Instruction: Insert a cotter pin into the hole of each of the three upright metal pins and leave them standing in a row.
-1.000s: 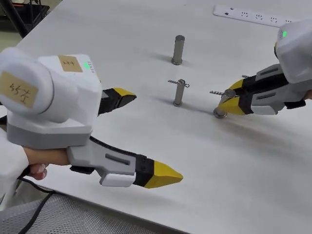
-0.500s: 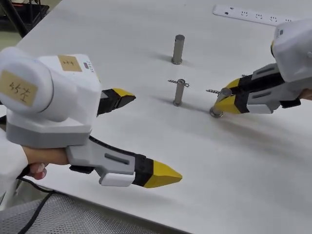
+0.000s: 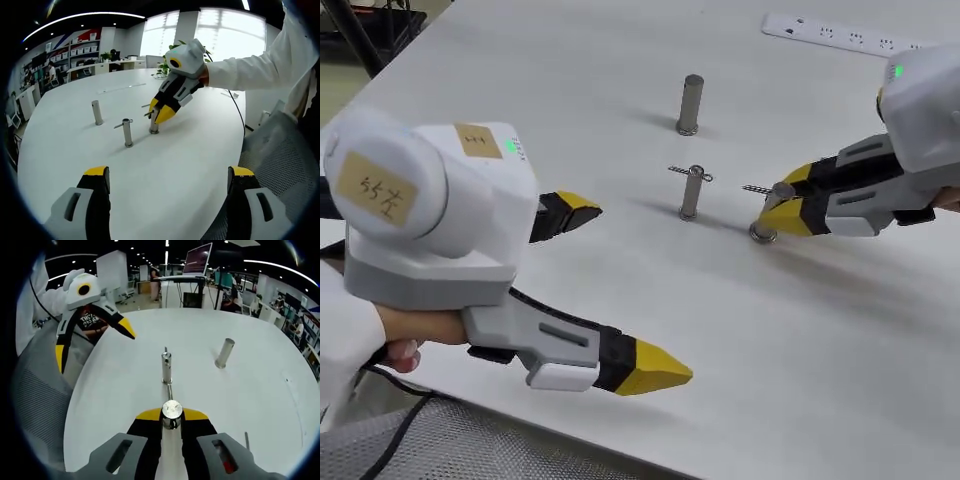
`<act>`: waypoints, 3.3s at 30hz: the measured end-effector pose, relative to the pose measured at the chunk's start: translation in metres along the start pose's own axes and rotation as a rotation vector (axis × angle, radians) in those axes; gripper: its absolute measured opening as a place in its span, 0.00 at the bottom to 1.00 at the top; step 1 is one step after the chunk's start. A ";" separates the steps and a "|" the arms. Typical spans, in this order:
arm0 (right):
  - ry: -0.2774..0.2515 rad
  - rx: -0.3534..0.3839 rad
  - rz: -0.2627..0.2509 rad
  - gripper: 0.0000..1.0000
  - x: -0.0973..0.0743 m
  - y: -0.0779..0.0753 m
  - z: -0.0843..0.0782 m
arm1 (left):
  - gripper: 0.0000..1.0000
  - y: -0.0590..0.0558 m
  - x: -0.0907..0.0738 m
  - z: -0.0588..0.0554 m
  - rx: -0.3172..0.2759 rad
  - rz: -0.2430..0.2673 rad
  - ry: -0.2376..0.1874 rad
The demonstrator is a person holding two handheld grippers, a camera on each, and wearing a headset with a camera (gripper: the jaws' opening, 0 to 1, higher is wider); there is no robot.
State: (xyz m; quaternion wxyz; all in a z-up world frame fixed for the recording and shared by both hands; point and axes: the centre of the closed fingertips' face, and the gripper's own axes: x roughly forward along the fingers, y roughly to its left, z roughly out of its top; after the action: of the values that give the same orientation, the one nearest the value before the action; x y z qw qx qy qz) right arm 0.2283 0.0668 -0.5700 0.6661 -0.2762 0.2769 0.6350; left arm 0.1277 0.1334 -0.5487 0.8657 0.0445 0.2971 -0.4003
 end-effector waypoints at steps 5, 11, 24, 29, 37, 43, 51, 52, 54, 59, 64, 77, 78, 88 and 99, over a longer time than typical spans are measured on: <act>0.000 -0.006 0.000 0.09 0.001 -0.002 -0.001 | 0.97 0.001 0.000 0.000 -0.005 0.003 -0.001; 0.008 -0.029 0.002 0.09 0.001 -0.001 -0.001 | 0.98 0.006 -0.001 0.001 -0.009 0.017 -0.005; 0.016 0.005 -0.016 0.09 -0.002 -0.001 -0.003 | 0.97 0.003 -0.003 0.000 -0.003 0.013 0.002; 0.021 0.012 -0.021 0.09 -0.002 -0.003 -0.004 | 0.97 0.003 -0.003 -0.001 -0.002 0.015 0.002; 0.030 0.015 -0.040 0.09 -0.001 -0.005 -0.005 | 0.97 -0.001 -0.003 0.000 -0.004 0.005 -0.002; -0.022 0.053 -0.066 0.12 -0.008 -0.005 0.002 | 0.97 0.000 -0.005 0.003 -0.007 0.011 -0.018; -0.081 0.092 -0.116 0.27 -0.037 0.001 0.018 | 0.97 0.004 -0.009 0.008 -0.001 0.023 -0.042; -0.088 0.099 -0.125 0.28 -0.043 0.003 0.020 | 0.97 0.004 -0.010 0.009 0.001 0.024 -0.045; -0.093 0.105 -0.143 0.32 -0.052 0.008 0.021 | 0.97 0.005 -0.011 0.011 0.004 0.027 -0.051; -0.101 0.119 -0.202 0.45 -0.068 0.007 0.014 | 0.97 0.011 -0.013 0.012 0.013 0.045 -0.052; -0.136 0.175 -0.242 0.50 -0.083 0.013 0.012 | 0.97 0.014 -0.015 0.017 0.017 0.054 -0.067; -0.208 0.320 -0.328 0.71 -0.110 0.023 -0.010 | 0.97 0.027 -0.027 0.031 -0.017 0.085 -0.126; -0.211 0.331 -0.334 0.72 -0.111 0.024 -0.011 | 0.97 0.029 -0.028 0.032 -0.021 0.088 -0.131; -0.207 0.398 -0.392 0.86 -0.117 0.028 -0.024 | 0.97 0.032 -0.029 0.038 -0.037 0.116 -0.143; -0.218 0.419 -0.403 0.98 -0.117 0.039 -0.031 | 0.97 0.029 -0.022 0.039 -0.044 0.100 -0.140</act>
State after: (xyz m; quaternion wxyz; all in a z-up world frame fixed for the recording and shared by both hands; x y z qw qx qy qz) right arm 0.1843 -0.0350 -0.5078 0.8468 -0.1125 0.2686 0.4451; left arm 0.1562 0.1558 -0.5098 0.9041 0.0121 0.2420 -0.3520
